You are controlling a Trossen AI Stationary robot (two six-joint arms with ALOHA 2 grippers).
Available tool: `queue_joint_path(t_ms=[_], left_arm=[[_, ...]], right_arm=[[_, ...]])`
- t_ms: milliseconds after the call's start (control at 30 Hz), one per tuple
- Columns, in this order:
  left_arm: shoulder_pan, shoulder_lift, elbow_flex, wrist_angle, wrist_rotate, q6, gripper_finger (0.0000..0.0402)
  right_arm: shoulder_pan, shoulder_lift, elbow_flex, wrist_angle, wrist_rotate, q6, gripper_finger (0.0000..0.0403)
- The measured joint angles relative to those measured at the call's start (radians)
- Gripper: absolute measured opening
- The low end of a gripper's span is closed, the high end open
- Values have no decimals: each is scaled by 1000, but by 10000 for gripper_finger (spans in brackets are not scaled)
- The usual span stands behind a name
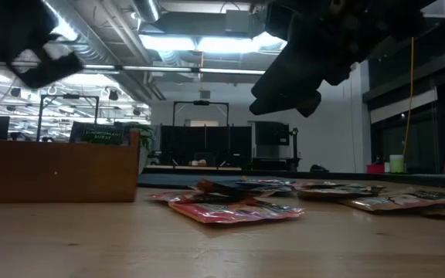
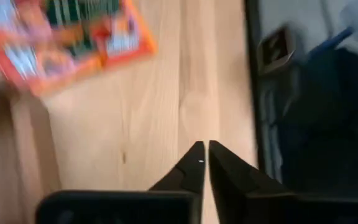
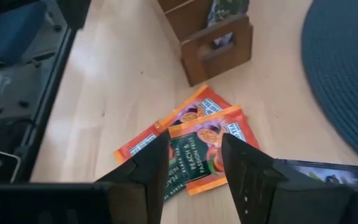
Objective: Pick & Place Tea
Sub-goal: Adjust the wooden organizer
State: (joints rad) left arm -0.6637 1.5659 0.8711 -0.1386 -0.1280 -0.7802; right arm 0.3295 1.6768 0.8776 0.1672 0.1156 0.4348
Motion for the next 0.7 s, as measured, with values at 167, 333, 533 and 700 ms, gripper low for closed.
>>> queue_joint_path(t_ms=[167, 333, 533, 700], left_arm=[[-27, 94, 0, -33, 8, -56, 2], [-43, 123, 0, -139, -47, -106, 3], [-47, 123, 0, -275, -116, -124, 2], [-21, 123, 0, -347, -122, -120, 1]], right_arm=[[26, 0, 0, -3, 86, -1, 149], [36, 0, 0, -5, 132, 0, 149], [36, 1, 0, -16, 174, -12, 149], [36, 1, 0, -16, 219, -35, 149]])
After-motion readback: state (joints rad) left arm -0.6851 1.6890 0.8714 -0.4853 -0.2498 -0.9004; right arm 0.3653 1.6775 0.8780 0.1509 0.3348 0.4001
